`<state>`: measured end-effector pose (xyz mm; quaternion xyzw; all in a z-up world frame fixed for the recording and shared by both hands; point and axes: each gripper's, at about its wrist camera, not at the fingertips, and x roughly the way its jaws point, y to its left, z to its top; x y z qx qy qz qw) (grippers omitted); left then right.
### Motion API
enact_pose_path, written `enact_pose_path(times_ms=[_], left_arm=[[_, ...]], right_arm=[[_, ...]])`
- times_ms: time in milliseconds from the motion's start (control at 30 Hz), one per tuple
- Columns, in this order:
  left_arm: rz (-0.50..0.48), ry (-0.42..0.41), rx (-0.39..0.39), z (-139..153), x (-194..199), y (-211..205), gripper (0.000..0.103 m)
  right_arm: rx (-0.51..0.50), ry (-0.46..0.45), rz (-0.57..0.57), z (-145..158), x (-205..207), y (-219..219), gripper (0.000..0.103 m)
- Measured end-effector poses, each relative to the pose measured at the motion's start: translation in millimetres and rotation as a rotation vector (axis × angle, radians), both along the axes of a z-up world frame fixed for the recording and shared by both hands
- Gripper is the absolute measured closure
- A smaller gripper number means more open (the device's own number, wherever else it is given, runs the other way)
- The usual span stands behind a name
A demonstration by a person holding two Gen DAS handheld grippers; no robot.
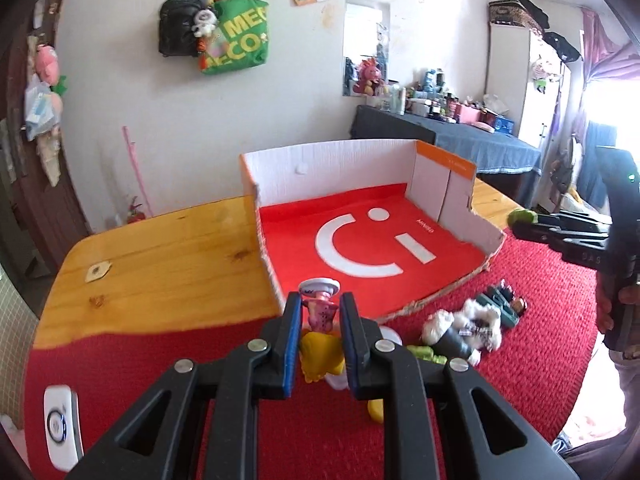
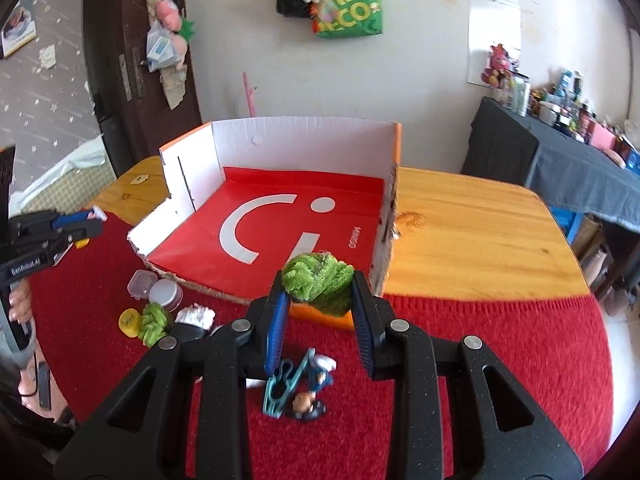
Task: Organize objects
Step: 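Carry the duck toy and green yarn ball with both tools into the box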
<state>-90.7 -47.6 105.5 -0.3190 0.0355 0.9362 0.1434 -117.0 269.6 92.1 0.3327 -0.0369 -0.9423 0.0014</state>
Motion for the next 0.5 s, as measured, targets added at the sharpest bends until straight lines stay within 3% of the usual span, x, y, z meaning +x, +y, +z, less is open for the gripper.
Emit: enact_pose_path(times_ms=[267, 500], left_arm=[[-0.079, -0.127, -0.025, -12.3, -57.2, 16.2, 0.084], [-0.125, -0.227, -0.114, -36.6, -85.1, 28.4, 0.084]], right_arm=[[0.049, -0.158, 0.111, -12.0, -56.7, -0.9, 0.075], [0.09, -0.32, 0.184, -32.5, -87.3, -0.4, 0.074]])
